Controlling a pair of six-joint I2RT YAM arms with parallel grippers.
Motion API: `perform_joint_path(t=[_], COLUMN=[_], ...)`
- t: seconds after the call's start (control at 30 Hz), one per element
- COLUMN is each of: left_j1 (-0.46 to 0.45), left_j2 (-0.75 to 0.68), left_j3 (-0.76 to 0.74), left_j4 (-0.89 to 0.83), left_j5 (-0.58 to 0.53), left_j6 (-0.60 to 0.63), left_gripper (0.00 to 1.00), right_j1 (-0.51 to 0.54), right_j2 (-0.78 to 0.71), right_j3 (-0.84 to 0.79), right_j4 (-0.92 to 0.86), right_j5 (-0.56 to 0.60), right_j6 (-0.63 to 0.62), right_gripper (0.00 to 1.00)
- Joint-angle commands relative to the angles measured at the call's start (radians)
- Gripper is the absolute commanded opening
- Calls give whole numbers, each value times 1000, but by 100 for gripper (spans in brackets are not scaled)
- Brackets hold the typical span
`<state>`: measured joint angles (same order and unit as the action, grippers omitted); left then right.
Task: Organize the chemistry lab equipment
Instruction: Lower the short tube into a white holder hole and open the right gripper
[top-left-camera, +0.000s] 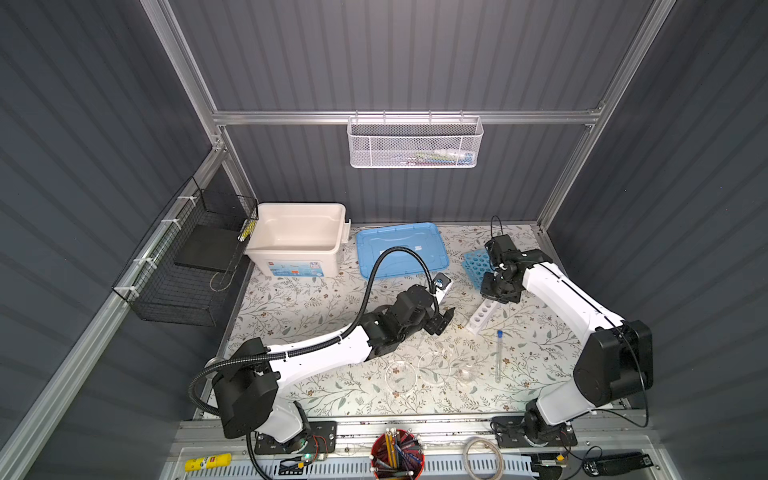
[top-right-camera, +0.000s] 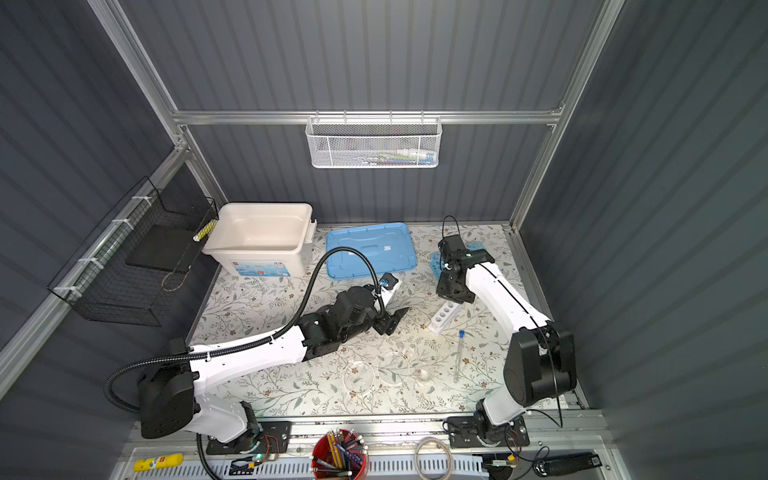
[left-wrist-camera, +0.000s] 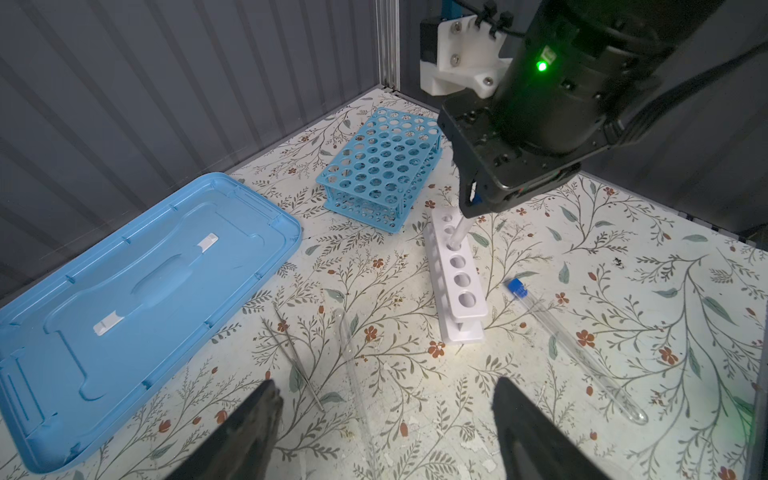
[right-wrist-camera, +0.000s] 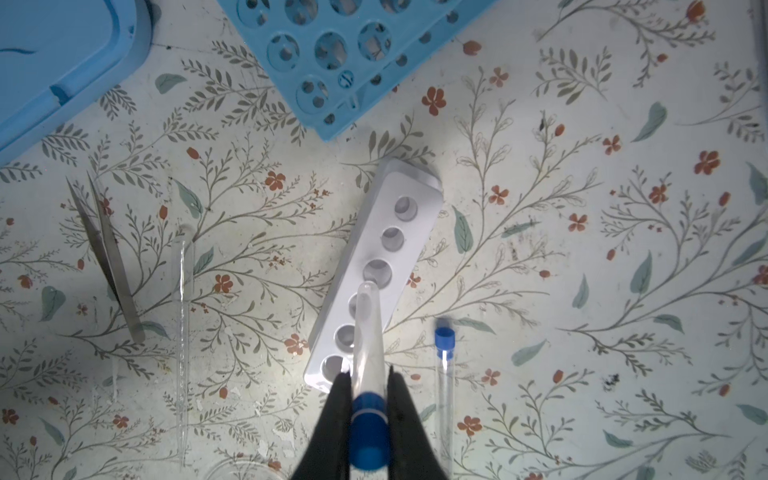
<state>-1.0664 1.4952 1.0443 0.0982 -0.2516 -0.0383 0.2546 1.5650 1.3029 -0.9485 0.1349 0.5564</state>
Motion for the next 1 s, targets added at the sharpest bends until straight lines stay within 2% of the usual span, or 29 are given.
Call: perform_joint_path(t=[0.0,0.97], left_j1=[-4,-4], left_j2=[0,-23], left_j3=[0,-26], left_j4=[13,20], left_j5=[-11,-37], left_j6=[-14,-8], left_gripper=[81,82], right_j1=[-11,-47], right_j2=[12,109], right_j3=[27,75], right_j4=[-48,-69], right_j5=[-29,-34], right_j6=[-25,-72], right_gripper=[9,9])
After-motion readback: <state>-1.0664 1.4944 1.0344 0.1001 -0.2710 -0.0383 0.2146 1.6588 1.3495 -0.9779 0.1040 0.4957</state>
